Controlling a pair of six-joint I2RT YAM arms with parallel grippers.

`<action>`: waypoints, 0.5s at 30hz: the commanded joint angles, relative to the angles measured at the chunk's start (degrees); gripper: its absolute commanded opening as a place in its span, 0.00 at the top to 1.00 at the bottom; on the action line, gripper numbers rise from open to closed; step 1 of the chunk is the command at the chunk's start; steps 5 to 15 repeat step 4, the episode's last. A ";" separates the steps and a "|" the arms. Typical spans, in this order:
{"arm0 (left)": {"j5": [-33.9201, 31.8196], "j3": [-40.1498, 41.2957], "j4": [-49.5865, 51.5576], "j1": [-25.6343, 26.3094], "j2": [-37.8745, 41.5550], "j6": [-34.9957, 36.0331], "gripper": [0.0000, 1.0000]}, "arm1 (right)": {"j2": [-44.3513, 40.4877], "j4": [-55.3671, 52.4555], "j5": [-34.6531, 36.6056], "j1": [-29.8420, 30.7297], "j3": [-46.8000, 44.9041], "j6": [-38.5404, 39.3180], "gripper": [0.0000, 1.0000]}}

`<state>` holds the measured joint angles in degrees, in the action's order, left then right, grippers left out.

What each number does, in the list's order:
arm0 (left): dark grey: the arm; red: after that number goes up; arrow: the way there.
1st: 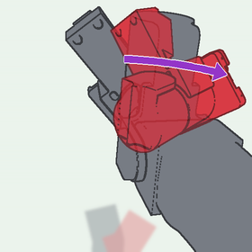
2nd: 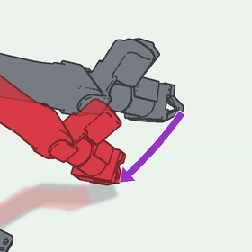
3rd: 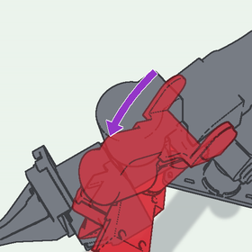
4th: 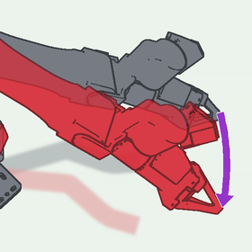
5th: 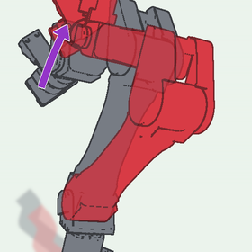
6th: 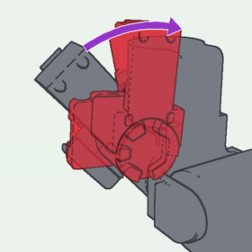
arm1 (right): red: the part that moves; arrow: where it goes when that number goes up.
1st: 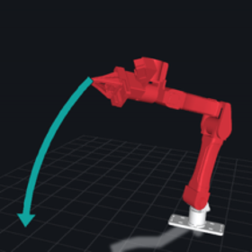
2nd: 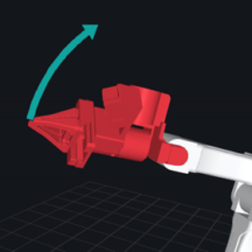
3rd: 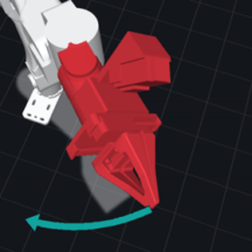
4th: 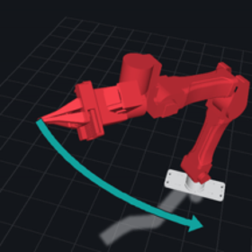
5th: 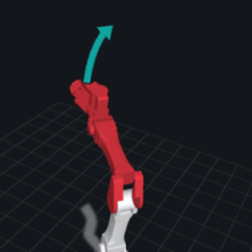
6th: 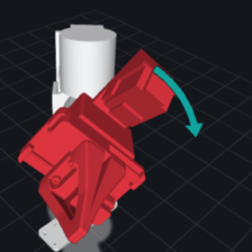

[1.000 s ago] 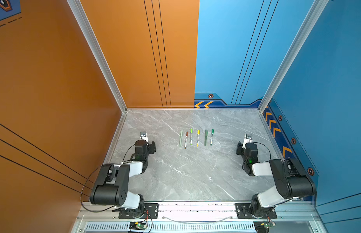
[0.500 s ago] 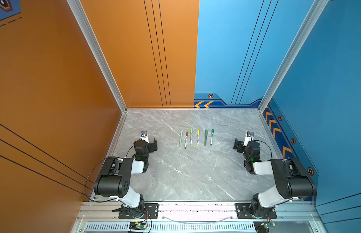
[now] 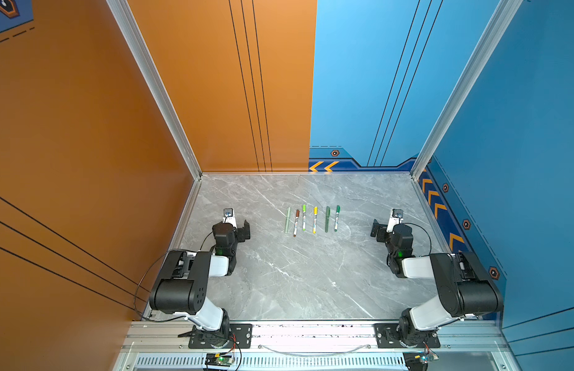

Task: Insert pens into pen caps
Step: Reset both arms

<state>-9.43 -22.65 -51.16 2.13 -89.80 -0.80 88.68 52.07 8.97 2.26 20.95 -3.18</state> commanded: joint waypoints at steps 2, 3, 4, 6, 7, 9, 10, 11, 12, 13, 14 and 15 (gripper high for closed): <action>-0.98 0.61 -0.87 0.33 0.46 1.13 0.02 | 0.08 -0.57 -1.16 -0.30 0.77 -0.07 0.00; -0.95 0.66 -0.84 0.29 0.42 1.10 0.02 | 0.08 -0.57 -1.15 -0.25 0.72 -0.03 0.00; -0.99 0.60 -0.83 0.34 0.44 1.07 0.02 | 0.00 -0.29 -0.86 -0.17 0.50 0.00 0.00; -0.99 0.60 -0.83 0.34 0.44 1.07 0.02 | 0.00 -0.29 -0.86 -0.17 0.50 0.00 0.00; -0.99 0.60 -0.83 0.34 0.44 1.07 0.02 | 0.00 -0.29 -0.86 -0.17 0.50 0.00 0.00; -0.99 0.60 -0.83 0.34 0.44 1.07 0.02 | 0.00 -0.29 -0.86 -0.17 0.50 0.00 0.00; -0.99 0.60 -0.83 0.34 0.44 1.07 0.02 | 0.00 -0.29 -0.86 -0.17 0.50 0.00 0.00; -0.99 0.60 -0.83 0.34 0.44 1.07 0.02 | 0.00 -0.29 -0.86 -0.17 0.50 0.00 0.00; -0.99 0.60 -0.83 0.34 0.44 1.07 0.02 | 0.00 -0.29 -0.86 -0.17 0.50 0.00 0.00; -0.99 0.60 -0.83 0.34 0.44 1.07 0.02 | 0.00 -0.29 -0.86 -0.17 0.50 0.00 0.00; -0.99 0.60 -0.83 0.34 0.44 1.07 0.02 | 0.00 -0.29 -0.86 -0.17 0.50 0.00 0.00; -0.99 0.60 -0.83 0.34 0.44 1.07 0.02 | 0.00 -0.29 -0.86 -0.17 0.50 0.00 0.00</action>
